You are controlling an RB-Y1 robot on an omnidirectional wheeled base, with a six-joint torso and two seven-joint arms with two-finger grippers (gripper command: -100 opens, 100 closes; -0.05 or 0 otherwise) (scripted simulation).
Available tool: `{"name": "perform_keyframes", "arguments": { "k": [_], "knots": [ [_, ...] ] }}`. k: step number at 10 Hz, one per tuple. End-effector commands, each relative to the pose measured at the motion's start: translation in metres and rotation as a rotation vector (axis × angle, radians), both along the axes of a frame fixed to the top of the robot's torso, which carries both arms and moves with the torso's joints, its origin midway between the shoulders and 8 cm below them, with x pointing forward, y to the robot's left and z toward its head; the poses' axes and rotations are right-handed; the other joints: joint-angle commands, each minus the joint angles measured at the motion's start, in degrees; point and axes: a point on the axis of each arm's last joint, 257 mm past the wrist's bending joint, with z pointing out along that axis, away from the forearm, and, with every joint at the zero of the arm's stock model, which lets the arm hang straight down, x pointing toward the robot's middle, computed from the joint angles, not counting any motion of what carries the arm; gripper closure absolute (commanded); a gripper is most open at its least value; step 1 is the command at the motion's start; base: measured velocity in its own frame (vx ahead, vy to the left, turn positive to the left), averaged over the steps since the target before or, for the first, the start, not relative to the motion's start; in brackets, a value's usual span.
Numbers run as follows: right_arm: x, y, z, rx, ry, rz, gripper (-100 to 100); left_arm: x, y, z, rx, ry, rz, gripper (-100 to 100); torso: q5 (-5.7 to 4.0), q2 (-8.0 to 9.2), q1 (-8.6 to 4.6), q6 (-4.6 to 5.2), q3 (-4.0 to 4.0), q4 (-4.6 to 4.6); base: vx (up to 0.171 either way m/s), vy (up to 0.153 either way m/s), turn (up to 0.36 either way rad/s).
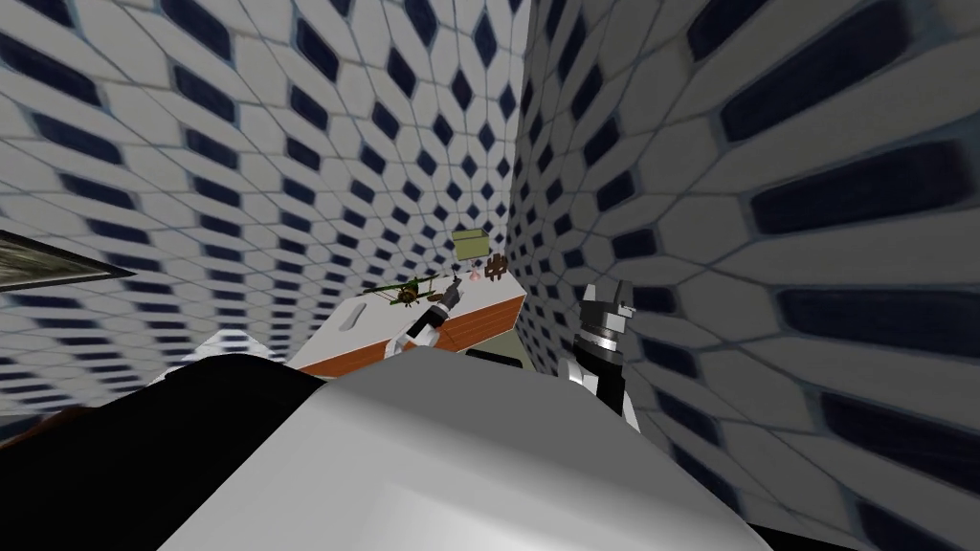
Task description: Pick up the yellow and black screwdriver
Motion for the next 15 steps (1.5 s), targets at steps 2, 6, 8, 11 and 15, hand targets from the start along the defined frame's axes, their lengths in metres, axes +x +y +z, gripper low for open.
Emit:
{"name": "perform_keyframes", "arguments": {
  "k": [2, 6, 8, 11, 15],
  "knots": [
    [0.0, 0.0, 0.0, 0.0, 0.0, 0.0, 0, 0.003, 0.0, -0.043, 0.039, 0.11, -0.018, -100, 0.0, -0.05, 0.01, -0.03, -0.02, -0.01, -0.025, -0.005, -0.141],
    [0.0, 0.0, 0.0, 0.0, 0.0, 0.0, 0, -0.001, 0.012, -0.092, 0.109, 0.245, -0.033, -100, 0.0, -0.1, 0.0, 0.0, -0.06, -0.02, -0.019, -0.008, -0.172],
    [0.0, 0.0, 0.0, 0.0, 0.0, 0.0, 0, -0.004, 0.022, -0.114, 0.15, 0.307, -0.035, -100, 0.0, -0.15, 0.02, -0.01, -0.08, -0.03, -0.004, -0.006, -0.122],
    [0.0, 0.0, 0.0, 0.0, 0.0, 0.0, 0, -0.011, 0.049, -0.153, 0.243, 0.421, -0.031, -100, 0.0, -0.18, 0.05, -0.05, -0.1, -0.04, 0.004, -0.004, -0.131],
    [0.0, 0.0, 0.0, 0.0, 0.0, 0.0, 0, -0.02, 0.104, -0.194, 0.395, 0.561, 0.001, -100, 0.01, -0.27, 0.08, -0.07, -0.15, -0.06, 0.022, 0.002, -0.158]
  ]
}}
